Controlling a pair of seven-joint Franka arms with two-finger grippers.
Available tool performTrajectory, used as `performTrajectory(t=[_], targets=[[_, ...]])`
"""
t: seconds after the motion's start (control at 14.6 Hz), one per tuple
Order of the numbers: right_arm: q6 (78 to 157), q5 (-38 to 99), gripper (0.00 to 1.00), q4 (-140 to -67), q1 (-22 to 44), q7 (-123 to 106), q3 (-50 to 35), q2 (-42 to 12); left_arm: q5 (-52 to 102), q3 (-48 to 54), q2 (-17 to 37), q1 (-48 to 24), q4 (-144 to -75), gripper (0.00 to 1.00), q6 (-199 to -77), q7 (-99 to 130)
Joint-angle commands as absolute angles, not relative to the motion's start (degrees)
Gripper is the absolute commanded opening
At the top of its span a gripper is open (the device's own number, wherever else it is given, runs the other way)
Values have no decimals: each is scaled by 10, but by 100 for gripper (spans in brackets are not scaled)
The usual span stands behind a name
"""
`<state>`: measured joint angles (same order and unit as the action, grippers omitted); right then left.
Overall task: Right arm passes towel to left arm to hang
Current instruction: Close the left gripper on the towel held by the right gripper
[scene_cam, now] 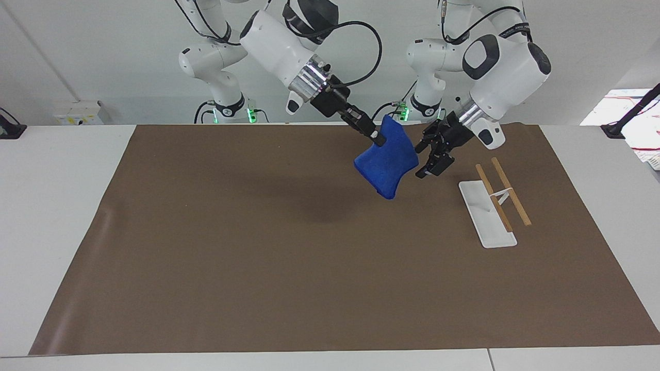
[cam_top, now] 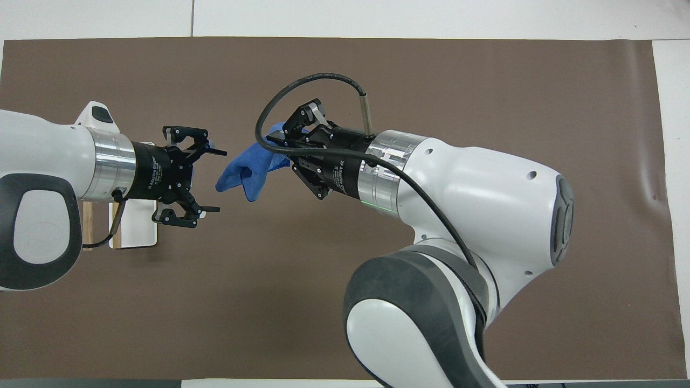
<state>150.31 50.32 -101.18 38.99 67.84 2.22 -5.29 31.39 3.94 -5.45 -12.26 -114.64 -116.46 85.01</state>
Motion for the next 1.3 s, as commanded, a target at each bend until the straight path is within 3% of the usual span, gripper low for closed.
performTrajectory(t=[0.0,0.07,0.14,0.21,0.27,0.96,1.03,1.1,1.23], targets=[[1512,515,0,-991,389,686,17,-69,326,33,-68,-137,-1167,100,-1203,910],[1512,515,0,-991,389,686,17,-69,326,33,-68,-137,-1167,79,-1204,910],[1513,514,0,-991,389,686,17,-69,326,33,-67,-137,-1165,40,-1206,909],[1513,514,0,-991,389,686,17,-69,326,33,-65,-135,-1163,7,-1207,909],[1513,514,0,-991,389,686,17,-69,326,33,-62,-134,-1160,0,-1208,909],[1511,512,0,-998,388,679,17,-68,317,28,-62,-126,-1141,0,-1204,892],[1510,508,74,-998,388,678,17,-68,310,28,-63,-126,-1137,0,-1203,883],[1506,498,100,-1002,388,665,17,-65,292,28,-65,-126,-1133,0,-1202,878],[1500,465,100,-1024,381,590,18,-59,234,28,-70,-127,-1129,0,-1206,875]])
